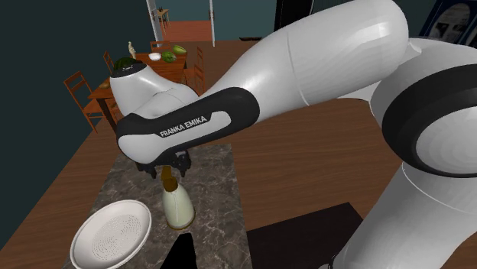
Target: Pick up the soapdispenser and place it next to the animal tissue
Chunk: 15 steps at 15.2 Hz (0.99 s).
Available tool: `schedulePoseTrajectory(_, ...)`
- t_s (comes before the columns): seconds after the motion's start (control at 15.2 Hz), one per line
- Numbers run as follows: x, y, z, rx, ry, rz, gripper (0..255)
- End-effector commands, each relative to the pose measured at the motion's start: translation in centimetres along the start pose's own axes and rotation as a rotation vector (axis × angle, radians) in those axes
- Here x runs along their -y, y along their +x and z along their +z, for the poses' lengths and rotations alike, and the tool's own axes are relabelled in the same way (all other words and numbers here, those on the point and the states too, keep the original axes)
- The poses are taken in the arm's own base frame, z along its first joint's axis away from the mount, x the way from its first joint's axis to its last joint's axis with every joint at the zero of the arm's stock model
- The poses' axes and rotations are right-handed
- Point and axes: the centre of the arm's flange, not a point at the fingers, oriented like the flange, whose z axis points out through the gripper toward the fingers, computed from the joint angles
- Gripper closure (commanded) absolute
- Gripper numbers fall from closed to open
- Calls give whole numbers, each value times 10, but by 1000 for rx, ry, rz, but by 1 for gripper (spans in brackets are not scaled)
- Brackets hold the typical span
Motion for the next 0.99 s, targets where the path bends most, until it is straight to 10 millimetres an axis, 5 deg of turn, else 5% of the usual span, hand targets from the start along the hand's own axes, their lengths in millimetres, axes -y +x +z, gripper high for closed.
schedulePoseTrajectory(0.0,0,0,0,0,0,0,0)
schedulePoseTrajectory(0.13,0,0,0,0,0,0,0)
schedulePoseTrajectory(0.4,0,0,-50,0,0,0,0)
schedulePoseTrajectory(0.92,0,0,-50,0,0,0,0)
